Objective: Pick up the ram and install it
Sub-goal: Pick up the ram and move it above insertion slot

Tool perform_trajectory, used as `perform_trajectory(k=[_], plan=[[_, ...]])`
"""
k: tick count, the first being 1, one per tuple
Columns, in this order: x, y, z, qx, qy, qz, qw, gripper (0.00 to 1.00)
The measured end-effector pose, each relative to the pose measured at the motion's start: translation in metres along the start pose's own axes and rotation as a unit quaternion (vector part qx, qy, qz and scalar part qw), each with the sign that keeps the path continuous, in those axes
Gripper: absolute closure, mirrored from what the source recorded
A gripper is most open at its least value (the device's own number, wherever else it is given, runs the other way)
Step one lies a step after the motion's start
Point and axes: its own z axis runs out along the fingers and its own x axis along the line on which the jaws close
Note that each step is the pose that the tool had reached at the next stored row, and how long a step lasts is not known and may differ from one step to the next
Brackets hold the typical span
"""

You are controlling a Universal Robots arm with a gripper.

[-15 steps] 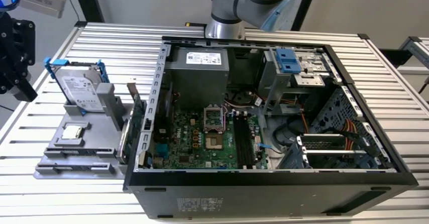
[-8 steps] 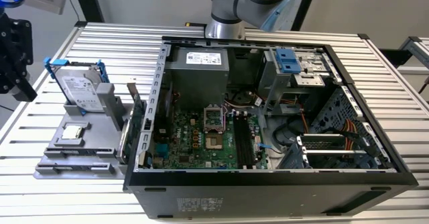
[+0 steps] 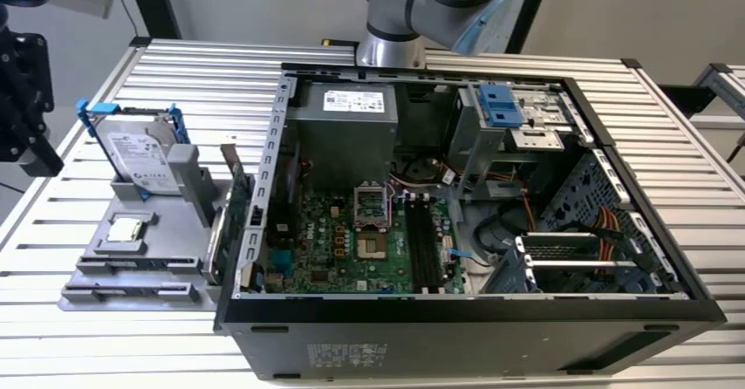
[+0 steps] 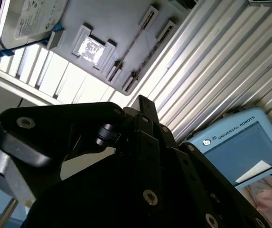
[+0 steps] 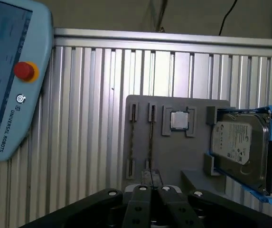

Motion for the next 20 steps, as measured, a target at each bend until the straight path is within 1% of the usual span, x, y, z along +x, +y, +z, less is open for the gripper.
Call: perform_trajectory(k=[3,5,8,10,15,20], plan=[[-0.0001,0.0,0.0001,-0.0002,0.0009,-0.018,0.9998,1.0],[-0.0001,0.0,0.0,-0.0004,0.0015,-0.03,0.9995,1.0],[-0.0002,0.0,0.0,-0.0007,0.0024,-0.048,0.9988,1.0],[-0.0002,0.0,0.0,-0.0009,0.0031,-0.06,0.9982,1.0],[-0.0003,0.0,0.0,-0.0013,0.0045,-0.09,0.9959,1.0],[-0.0003,0.0,0.0,-0.0018,0.006,-0.12,0.9928,1.0]])
